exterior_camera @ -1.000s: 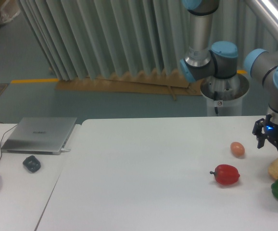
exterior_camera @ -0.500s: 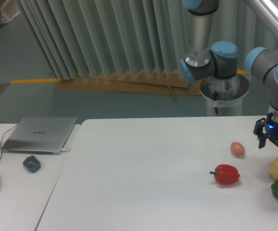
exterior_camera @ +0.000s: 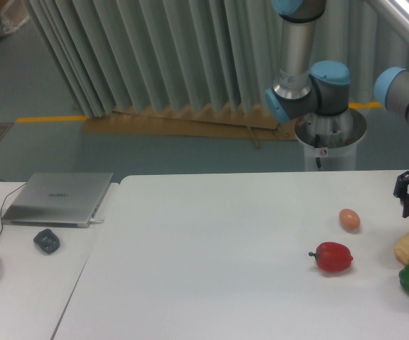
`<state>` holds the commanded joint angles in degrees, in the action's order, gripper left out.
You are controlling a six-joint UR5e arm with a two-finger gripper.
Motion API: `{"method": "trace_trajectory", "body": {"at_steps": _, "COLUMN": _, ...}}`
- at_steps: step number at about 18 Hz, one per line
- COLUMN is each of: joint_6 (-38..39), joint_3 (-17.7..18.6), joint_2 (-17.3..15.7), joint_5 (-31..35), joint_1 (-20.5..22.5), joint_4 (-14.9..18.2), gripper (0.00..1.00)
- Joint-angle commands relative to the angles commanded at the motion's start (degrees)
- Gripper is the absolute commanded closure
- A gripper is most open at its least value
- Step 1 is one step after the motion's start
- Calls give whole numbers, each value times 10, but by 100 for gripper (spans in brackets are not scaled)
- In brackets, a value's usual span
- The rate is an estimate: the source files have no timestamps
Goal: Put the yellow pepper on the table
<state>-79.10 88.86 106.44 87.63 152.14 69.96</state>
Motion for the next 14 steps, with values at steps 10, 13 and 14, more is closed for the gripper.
{"method": "trace_trajectory", "body": {"at_steps": 10, "joint_6": -306, "joint_3": -3, "joint_2": 3, "joint_5": 36, "joint_1": 80, "joint_4": 35, "gripper": 0}}
{"method": "trace_trajectory", "body": {"at_steps": 13, "joint_6": -406, "joint_3": -3, "joint_2": 11, "joint_5": 101, "joint_1": 90, "joint_4": 34, "gripper": 0}}
{"method": "trace_trajectory", "body": {"at_steps": 14, "joint_6": -447, "joint_3": -4, "joint_2": 13, "joint_5": 119, "joint_1": 100, "joint_4": 34, "gripper": 0}}
